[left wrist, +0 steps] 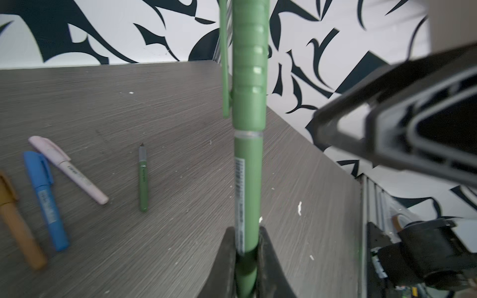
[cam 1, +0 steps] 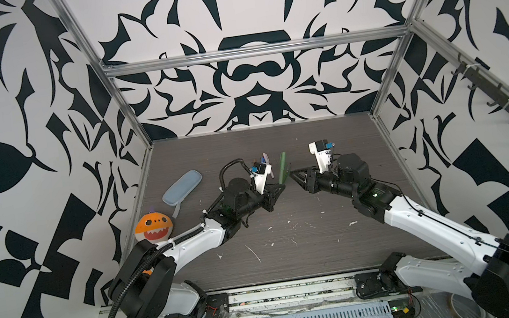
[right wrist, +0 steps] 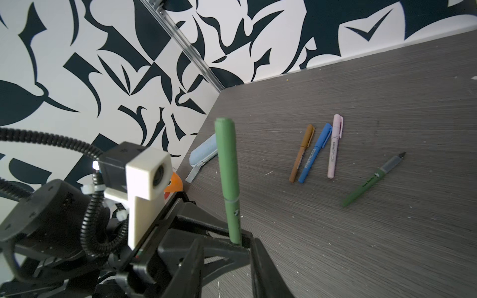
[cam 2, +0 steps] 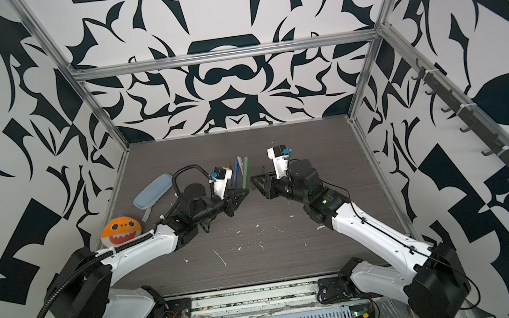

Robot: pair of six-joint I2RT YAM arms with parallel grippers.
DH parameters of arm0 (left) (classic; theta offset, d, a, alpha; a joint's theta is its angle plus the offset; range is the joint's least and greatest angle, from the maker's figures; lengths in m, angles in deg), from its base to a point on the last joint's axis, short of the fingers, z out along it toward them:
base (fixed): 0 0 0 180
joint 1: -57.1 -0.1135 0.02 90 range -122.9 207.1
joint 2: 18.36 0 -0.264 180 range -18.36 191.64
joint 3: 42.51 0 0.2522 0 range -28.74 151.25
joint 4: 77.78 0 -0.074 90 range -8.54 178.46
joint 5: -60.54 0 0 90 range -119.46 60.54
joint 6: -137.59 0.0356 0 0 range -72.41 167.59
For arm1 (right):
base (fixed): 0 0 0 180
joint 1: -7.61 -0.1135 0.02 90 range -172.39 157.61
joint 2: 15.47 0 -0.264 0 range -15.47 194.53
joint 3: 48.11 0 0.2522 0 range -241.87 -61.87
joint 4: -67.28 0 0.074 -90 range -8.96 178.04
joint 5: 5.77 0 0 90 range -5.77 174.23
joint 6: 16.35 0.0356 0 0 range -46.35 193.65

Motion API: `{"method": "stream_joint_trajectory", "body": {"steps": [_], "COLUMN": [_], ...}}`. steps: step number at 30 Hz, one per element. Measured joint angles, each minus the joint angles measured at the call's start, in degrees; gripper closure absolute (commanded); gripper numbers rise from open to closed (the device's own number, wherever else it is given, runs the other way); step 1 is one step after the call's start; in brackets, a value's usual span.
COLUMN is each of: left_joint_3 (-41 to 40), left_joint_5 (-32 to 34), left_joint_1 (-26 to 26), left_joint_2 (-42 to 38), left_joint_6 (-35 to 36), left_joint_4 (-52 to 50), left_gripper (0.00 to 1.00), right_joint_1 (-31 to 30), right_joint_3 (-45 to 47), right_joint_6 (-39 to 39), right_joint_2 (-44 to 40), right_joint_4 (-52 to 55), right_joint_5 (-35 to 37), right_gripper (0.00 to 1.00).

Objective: Insert pens into pen caps
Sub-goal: Put on the pen cap to the pen.

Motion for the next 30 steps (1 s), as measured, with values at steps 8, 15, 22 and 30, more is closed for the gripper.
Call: {"method": "stream_joint_trajectory", "body": {"steps": [8,15,22,30], "left_joint_3": [1.36,2.21,2.43,2.43], "left_joint_5": [5.92,6.71,6.69,6.43], "left_joint_1": [0.0,0.0,0.0,0.0], "left_joint_2": [-2.03,-3.04,-3.08,-3.1], "left_joint_6": [6.56,7.87,8.13,7.93], "left_joint_4": [-5.7,-6.75,-8.22,-8.41], "left_gripper": [1.0,1.0,1.0,1.0], "right_joint_1": [0.0,0.0,0.0,0.02], "right_joint_3": [-20.35,-25.35,-25.97,-25.99], "right_joint_6": [-0.7,-1.66,-2.03,-2.27], "right_joint_2": [9.35,16.7,18.86,20.0], "right_joint_4": [10.45,13.6,14.88,14.38], "right_joint_5": [3.37,1.53,-0.66,-0.94], "right_gripper": [0.64,0.63,0.71,0.72]}}
